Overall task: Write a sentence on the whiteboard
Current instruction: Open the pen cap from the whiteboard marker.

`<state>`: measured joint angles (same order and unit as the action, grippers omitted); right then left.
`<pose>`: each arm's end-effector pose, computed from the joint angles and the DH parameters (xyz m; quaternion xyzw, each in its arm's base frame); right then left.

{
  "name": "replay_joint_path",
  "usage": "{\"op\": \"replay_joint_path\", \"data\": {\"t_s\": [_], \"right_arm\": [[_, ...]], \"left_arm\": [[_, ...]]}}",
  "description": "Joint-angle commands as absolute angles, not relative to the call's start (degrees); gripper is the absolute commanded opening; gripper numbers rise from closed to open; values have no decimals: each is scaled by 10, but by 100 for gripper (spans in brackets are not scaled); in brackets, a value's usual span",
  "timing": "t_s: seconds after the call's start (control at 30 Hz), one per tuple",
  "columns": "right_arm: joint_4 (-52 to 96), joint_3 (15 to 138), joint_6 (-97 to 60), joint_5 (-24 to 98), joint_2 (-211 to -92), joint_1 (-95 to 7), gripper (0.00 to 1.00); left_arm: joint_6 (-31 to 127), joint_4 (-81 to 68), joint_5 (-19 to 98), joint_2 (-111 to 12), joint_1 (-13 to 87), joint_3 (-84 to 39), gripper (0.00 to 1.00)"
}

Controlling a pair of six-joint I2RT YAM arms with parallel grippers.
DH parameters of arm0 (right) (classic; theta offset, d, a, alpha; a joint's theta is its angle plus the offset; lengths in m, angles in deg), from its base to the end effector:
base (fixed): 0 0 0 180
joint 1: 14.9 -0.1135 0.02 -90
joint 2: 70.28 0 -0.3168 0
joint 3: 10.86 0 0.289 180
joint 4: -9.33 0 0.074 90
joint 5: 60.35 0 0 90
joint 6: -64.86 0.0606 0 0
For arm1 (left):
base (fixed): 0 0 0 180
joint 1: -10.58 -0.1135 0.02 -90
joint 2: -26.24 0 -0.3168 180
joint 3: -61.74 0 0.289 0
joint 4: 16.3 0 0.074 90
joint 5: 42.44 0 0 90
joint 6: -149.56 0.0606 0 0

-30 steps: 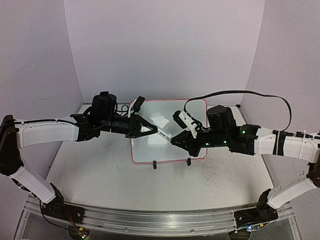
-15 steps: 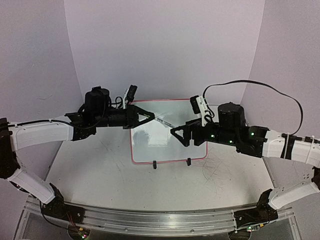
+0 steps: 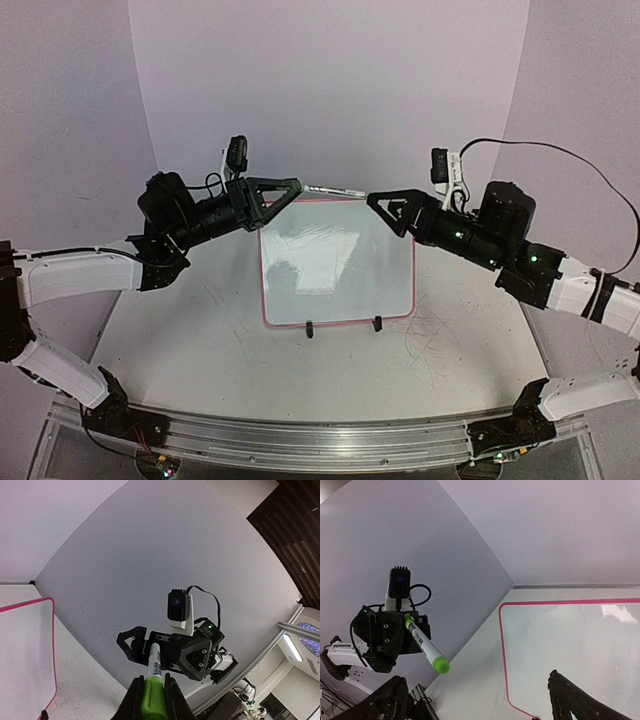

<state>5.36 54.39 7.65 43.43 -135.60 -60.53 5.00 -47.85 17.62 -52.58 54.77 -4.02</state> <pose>0.2059 0.2312 0.4100 -0.1629 0.6637 0.5221 0.5104 0.2371 -0.2727 0.3991 0.1578 0.5811 -0.6933 0.3959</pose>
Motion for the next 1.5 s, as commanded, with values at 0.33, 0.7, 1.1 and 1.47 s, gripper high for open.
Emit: {"op": "replay_joint_path", "data": {"t_s": [0.33,0.7,1.1,1.47], "right_arm": [[-74,658,143,661,-1480,-587,67],[-113,680,185,756,-1536,-575,41],[-116,680,182,786,-1539,-575,10],[-98,679,171,799,-1542,-575,17]], "left_arm": [[-50,-648,121,-578,547,-25,0],[-60,-652,109,-587,548,-18,0],[-64,-653,102,-596,548,-19,0],[-67,-652,98,-601,548,-17,0]]}}
